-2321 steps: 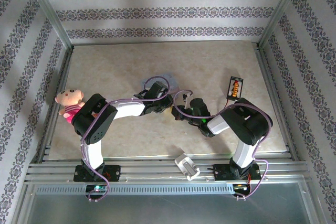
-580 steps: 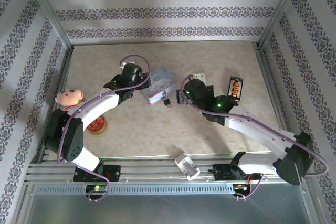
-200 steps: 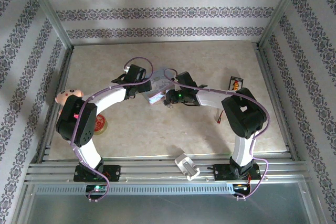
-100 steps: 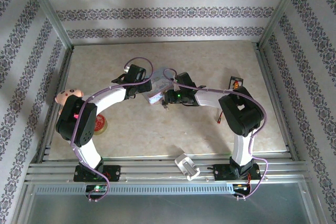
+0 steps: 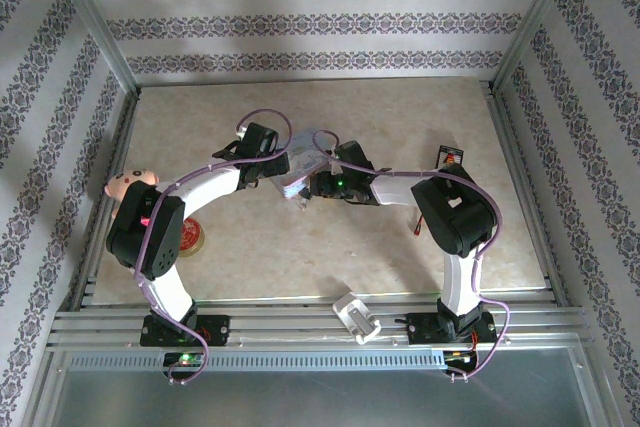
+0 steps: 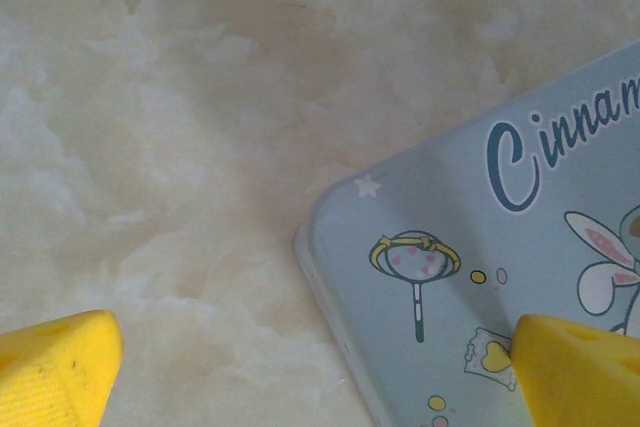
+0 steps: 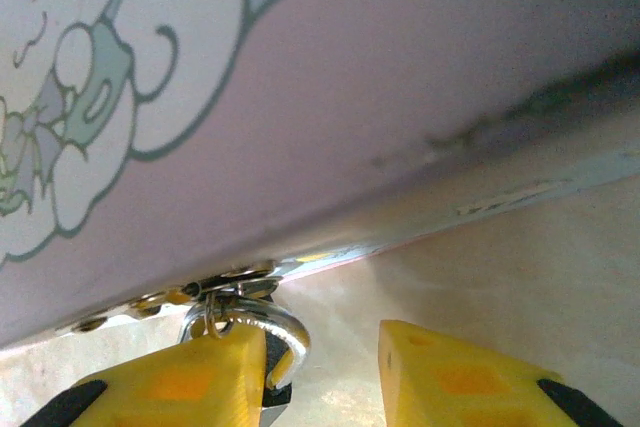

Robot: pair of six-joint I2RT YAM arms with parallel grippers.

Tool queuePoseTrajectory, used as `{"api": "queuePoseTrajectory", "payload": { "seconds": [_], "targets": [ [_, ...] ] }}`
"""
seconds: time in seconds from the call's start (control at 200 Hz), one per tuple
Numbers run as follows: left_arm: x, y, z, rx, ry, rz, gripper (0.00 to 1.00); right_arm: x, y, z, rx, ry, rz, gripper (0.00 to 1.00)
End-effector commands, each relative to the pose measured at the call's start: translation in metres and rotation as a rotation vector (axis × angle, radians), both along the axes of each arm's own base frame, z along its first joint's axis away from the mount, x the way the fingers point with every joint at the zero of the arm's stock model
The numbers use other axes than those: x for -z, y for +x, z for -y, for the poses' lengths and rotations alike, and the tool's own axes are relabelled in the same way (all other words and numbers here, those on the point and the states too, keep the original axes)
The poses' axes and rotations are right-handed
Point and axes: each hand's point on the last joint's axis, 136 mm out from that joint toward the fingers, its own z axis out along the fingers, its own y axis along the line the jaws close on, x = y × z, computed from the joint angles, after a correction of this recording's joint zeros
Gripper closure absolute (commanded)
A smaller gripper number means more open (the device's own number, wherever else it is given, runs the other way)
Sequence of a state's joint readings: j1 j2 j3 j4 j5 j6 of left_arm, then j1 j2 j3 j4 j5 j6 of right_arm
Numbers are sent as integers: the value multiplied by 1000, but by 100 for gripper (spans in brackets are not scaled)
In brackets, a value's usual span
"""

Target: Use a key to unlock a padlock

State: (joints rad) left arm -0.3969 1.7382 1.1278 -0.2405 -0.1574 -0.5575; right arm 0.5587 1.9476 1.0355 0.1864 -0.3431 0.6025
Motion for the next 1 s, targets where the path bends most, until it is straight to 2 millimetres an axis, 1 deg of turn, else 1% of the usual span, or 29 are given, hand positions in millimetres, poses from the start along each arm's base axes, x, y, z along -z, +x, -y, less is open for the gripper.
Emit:
{"api": "queuePoseTrajectory", "payload": {
  "seconds": [0.0, 0.185, 0.32, 0.48, 0.53, 0.67, 0.79, 0.89, 0.995],
  "targets": [
    [4, -7, -5, -10, -8, -31, 1, 0, -2, -8, 5, 50, 2, 64],
    [5, -7, -3, -7, -18, -32, 1, -13, 0, -15, 34, 141, 27, 64],
    [7, -6, -2, -4, -22, -35, 1, -16, 0, -20, 44, 171, 30, 67],
    [7, -6, -2, -4, -29, -34, 1, -13, -2, -26, 51, 176, 27, 77],
    [7, -7, -1, -2, -28, -37, 1, -12, -3, -26, 56, 175, 27, 78],
    [6, -7, -2, -2, -23, -34, 1, -10, -2, -21, 88, 168, 28, 83],
    [6, -6, -3, -4, -18, -33, 1, -11, -2, -13, 127, 159, 27, 94],
    [7, -7, -4, -4, -15, -36, 1, -12, -2, -5, 176, 163, 8, 100],
    [9, -8, -4, -1, -10, -45, 1, -13, 0, 2, 218, 176, -12, 100]
  ]
}}
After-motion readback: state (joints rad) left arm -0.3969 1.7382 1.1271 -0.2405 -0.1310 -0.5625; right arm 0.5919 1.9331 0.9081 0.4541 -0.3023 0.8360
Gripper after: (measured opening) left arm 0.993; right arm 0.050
